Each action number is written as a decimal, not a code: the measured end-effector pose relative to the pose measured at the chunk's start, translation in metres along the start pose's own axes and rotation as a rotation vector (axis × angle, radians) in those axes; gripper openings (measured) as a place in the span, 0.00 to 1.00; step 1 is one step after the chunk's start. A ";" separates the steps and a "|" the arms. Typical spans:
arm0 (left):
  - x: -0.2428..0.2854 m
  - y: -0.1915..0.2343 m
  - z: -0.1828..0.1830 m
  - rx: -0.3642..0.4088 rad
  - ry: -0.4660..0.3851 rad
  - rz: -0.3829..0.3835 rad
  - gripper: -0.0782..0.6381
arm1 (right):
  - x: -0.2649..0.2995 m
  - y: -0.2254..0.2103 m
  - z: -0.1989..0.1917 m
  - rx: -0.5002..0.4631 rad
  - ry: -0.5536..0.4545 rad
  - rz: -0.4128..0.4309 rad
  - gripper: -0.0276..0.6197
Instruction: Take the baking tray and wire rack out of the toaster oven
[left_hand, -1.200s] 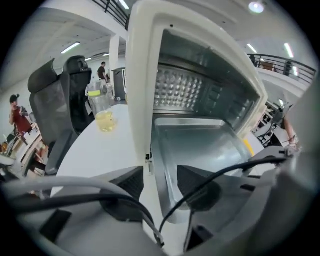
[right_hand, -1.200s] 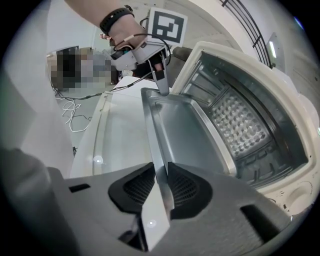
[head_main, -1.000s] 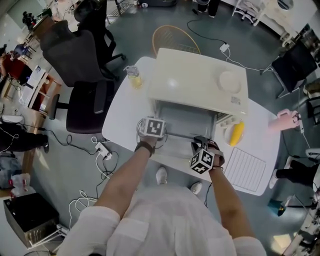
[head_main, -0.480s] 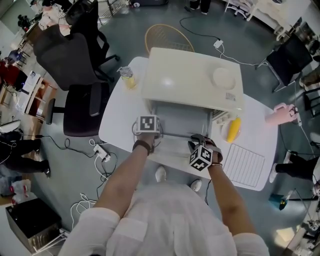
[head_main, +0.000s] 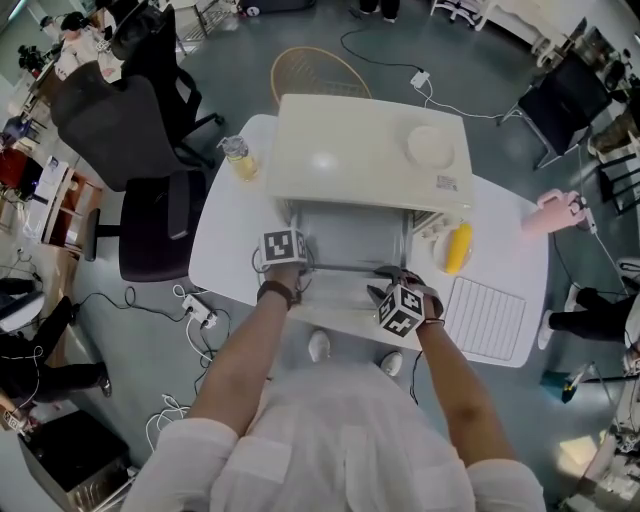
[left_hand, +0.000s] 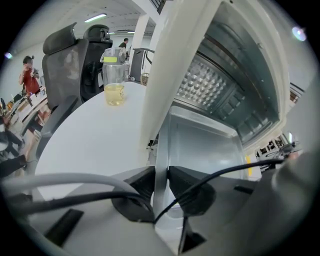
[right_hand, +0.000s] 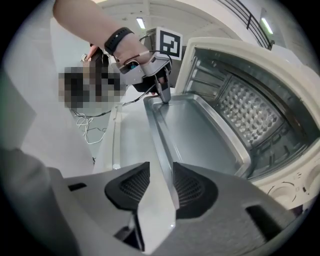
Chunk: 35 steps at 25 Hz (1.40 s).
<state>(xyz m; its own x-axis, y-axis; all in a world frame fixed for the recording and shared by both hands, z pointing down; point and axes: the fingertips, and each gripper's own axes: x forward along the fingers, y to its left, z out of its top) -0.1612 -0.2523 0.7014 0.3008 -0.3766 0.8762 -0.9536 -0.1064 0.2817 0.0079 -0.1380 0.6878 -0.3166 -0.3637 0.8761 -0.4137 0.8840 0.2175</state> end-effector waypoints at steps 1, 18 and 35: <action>0.000 0.000 0.000 0.001 -0.001 0.001 0.22 | -0.004 -0.003 0.000 0.008 -0.004 -0.002 0.27; -0.002 -0.001 0.001 0.019 -0.005 -0.006 0.22 | -0.003 -0.112 -0.081 1.039 0.018 -0.262 0.31; -0.009 -0.002 -0.014 0.033 -0.005 -0.020 0.22 | -0.005 -0.096 -0.085 1.140 0.010 -0.215 0.18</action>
<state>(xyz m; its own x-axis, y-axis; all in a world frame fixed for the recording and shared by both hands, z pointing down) -0.1618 -0.2360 0.6984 0.3201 -0.3784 0.8685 -0.9472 -0.1442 0.2863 0.1219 -0.1960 0.6997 -0.1423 -0.4675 0.8725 -0.9887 0.0256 -0.1476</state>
